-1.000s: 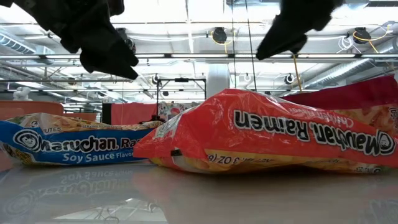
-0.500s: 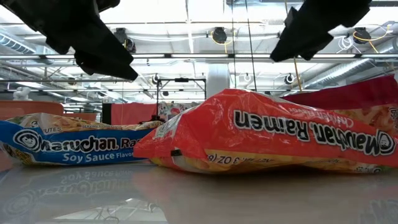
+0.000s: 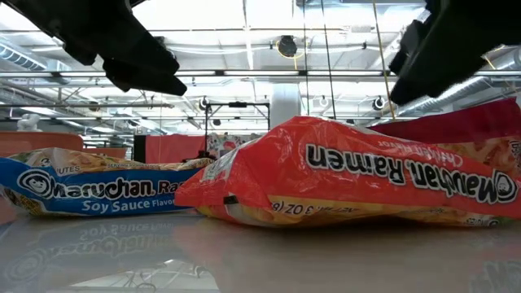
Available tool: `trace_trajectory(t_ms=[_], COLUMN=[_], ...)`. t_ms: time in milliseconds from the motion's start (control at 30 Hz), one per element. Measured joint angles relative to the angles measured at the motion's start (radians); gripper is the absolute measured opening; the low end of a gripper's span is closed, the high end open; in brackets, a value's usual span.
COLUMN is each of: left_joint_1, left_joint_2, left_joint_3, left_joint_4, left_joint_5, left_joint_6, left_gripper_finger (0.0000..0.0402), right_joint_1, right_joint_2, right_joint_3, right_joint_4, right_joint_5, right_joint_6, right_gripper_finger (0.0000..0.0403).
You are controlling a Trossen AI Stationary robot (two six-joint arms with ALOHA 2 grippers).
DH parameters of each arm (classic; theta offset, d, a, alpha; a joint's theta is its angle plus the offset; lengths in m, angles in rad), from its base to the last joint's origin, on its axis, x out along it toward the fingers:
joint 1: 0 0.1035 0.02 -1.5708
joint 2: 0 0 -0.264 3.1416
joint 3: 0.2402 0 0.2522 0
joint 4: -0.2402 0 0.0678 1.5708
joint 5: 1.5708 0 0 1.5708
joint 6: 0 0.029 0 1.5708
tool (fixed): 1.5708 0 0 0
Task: Sort Maruchan noodles
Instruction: Put the left red noodle pack into the orange bin
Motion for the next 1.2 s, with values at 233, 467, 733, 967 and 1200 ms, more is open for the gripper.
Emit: trace_trajectory(t_ms=[233,467,733,967,1200], left_joint_1=[0.021,0.055,0.066,0.066,0.066], left_joint_2=[0.000,0.000,0.000,0.000,0.000], left_joint_3=[0.000,0.000,0.000,0.000,0.000], left_joint_4=[0.002,0.002,0.002,0.002,0.002], left_joint_5=[0.000,0.000,0.002,0.003,0.004], left_joint_6=[0.026,0.054,0.040,0.016,0.011], left_gripper_finger=[0.0250,0.0250,0.0250,0.0250,0.0250], right_joint_1=[0.044,0.102,0.178,0.211,0.208], right_joint_2=[0.003,0.050,0.077,0.080,0.146], right_joint_3=[0.000,0.001,0.001,0.001,0.001], right_joint_4=[0.043,0.053,0.077,0.109,0.164], right_joint_5=[0.022,0.120,0.192,0.271,0.266], right_joint_6=[0.025,-0.043,-0.024,-0.144,-0.186], right_gripper_finger=[0.0090,0.0111,0.0150,0.0159,0.0152])
